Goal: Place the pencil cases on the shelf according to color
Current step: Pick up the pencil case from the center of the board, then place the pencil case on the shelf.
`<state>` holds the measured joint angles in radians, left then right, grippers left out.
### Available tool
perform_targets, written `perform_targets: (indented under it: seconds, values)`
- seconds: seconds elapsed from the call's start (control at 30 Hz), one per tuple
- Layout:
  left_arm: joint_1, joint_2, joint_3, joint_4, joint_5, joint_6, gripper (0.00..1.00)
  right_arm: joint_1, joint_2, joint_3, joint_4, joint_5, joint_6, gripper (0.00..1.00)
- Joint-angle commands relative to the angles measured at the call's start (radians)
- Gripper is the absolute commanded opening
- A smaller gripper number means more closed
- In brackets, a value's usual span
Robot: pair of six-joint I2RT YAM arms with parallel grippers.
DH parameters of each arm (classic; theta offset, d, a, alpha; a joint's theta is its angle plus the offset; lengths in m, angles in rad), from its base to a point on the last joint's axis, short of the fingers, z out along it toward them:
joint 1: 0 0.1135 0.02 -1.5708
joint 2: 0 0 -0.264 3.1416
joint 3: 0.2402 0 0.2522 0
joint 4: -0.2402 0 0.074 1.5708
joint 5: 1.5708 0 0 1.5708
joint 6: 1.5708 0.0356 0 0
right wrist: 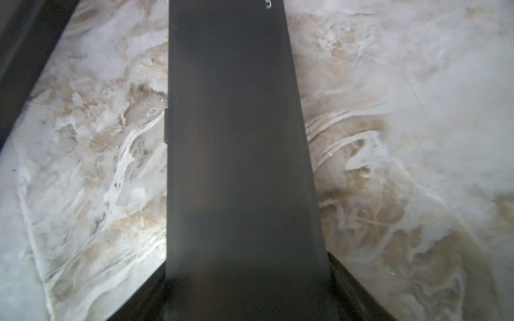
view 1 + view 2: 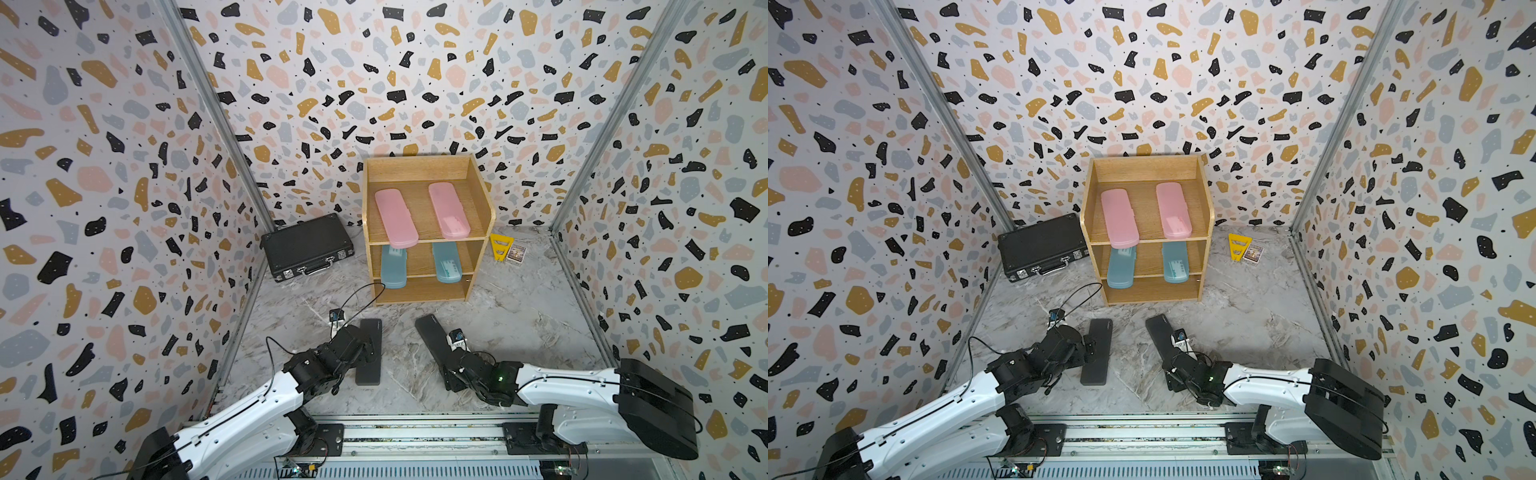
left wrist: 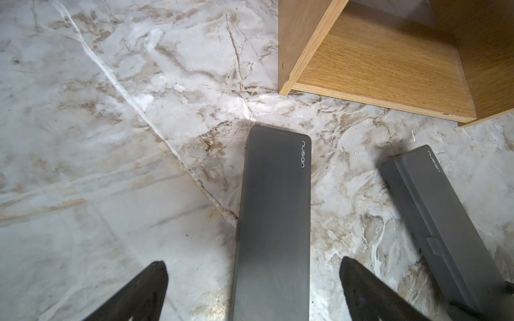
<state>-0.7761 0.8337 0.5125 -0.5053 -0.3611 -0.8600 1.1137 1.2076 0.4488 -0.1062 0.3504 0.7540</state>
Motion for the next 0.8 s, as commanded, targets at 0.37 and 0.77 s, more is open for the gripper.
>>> perform_targets:
  seconds: [0.37,0.77]
  values:
    - [-0.005,-0.05,-0.033,0.008,-0.006,-0.007,1.0,-0.062,-0.142,0.023,-0.081,0.112,0.02,0.36]
    - [-0.005,-0.042,-0.045,0.04,0.008,-0.007,1.0,-0.216,-0.014,0.1,0.055,0.071,-0.031,0.35]
